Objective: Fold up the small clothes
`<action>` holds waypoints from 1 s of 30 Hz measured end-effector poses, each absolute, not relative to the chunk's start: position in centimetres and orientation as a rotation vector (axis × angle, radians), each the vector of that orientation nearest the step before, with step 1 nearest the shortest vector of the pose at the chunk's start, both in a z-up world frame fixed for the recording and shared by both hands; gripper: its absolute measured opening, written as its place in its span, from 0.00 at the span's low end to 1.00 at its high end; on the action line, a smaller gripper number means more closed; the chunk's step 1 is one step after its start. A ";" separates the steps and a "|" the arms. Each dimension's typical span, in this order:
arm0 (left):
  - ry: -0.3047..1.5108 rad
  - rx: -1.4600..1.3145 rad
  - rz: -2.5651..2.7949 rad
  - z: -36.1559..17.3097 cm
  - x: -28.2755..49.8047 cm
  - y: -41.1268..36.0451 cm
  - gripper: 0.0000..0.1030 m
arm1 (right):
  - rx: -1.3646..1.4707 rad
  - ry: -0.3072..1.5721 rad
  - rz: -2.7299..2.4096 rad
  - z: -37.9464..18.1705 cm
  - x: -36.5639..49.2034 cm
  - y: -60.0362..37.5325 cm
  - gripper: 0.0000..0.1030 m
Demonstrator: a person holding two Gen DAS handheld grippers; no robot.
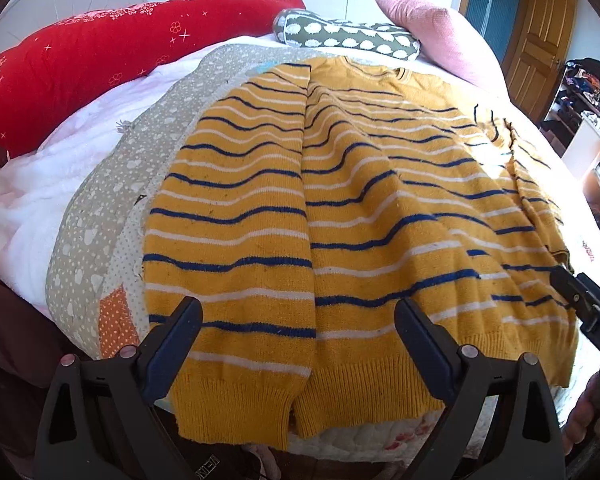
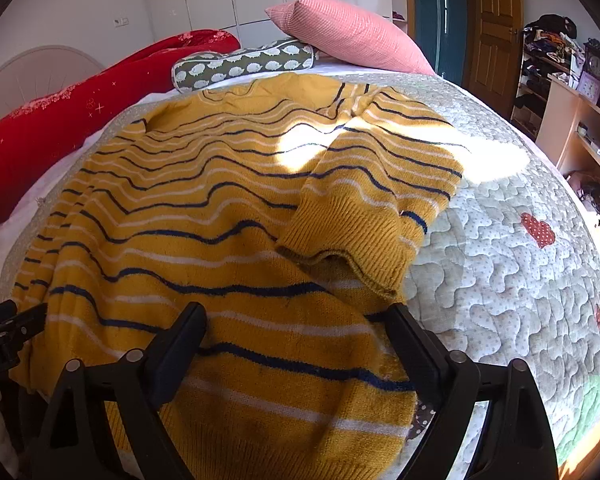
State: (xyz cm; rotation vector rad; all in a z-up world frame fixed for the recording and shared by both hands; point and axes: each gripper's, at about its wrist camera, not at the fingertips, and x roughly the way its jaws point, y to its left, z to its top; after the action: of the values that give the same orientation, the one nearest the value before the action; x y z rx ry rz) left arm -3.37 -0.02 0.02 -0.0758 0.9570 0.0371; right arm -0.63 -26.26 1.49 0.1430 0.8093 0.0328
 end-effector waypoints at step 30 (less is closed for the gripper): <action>0.930 -0.150 -0.030 1.3 -6.1 2.4 0.94 | 0.279 0.840 -0.614 4.4 4.9 -50.4 0.05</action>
State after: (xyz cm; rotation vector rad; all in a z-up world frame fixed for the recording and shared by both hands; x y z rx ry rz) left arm -6.12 2.38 1.28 -0.1501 0.9301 -0.0301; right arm 4.95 -50.39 4.40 0.2790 0.8402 -0.6137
